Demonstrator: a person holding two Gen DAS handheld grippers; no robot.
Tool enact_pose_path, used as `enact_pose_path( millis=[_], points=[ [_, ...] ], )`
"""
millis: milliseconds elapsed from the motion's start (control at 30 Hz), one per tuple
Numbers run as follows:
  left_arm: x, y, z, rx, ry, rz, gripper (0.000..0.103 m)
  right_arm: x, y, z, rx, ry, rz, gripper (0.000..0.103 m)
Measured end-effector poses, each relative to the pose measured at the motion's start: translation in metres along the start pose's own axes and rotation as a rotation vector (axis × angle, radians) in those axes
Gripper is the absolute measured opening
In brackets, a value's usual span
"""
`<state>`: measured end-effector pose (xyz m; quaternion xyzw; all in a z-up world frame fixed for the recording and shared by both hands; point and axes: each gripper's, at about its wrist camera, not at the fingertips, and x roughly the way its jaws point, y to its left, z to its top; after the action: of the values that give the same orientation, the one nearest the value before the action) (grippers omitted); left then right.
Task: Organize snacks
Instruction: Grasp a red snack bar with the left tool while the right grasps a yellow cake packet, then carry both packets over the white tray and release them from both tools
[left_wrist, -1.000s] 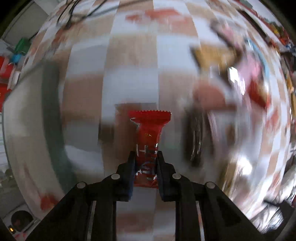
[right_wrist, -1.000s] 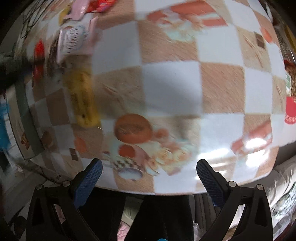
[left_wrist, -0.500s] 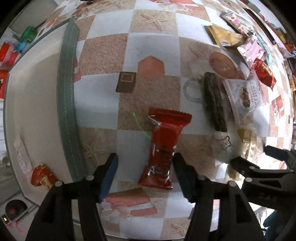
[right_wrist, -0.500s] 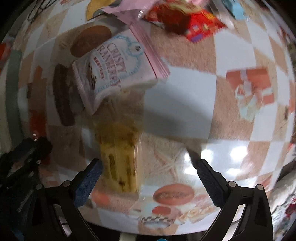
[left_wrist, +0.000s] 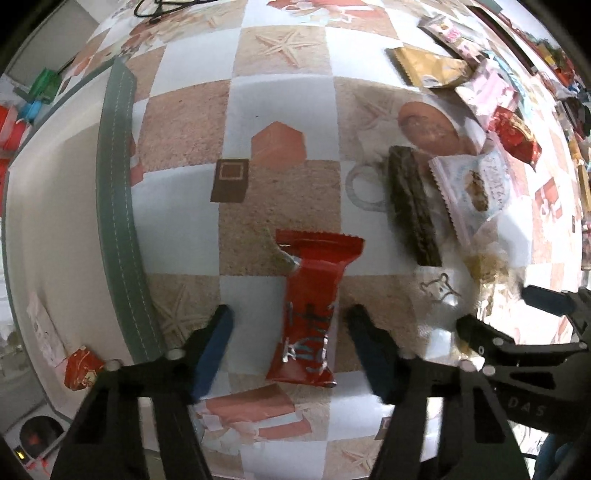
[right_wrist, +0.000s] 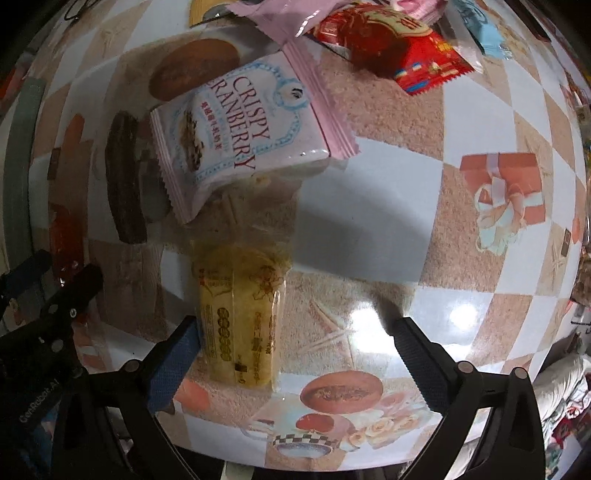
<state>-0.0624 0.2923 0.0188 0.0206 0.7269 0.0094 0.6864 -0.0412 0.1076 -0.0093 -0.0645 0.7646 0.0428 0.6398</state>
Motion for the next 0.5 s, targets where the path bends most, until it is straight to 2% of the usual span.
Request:
enact_pose_path(
  millis=[100, 133, 167, 233, 500],
  points=[
    [-0.005, -0.01, -0.002, 0.013, -0.002, 0.003, 0.04, -0.011, 0.008, -0.004, -0.03, -0.035, -0.008, 0.068],
    [-0.006, -0.011, -0.002, 0.011, 0.0, 0.0, 0.034, -0.014, 0.011, -0.006, -0.042, -0.044, -0.01, 0.049],
    [-0.007, -0.011, -0.002, 0.01, 0.003, -0.005, 0.032, -0.016, 0.015, -0.007, -0.053, -0.048, -0.008, 0.037],
    [-0.007, -0.011, -0.003, 0.01, 0.012, -0.019, 0.024, -0.018, 0.013, -0.01, -0.048, -0.05, 0.004, 0.037],
    [-0.005, -0.011, -0.023, 0.016, 0.025, -0.028, 0.023, -0.014, -0.01, -0.037, -0.02, -0.044, 0.083, 0.037]
  ],
)
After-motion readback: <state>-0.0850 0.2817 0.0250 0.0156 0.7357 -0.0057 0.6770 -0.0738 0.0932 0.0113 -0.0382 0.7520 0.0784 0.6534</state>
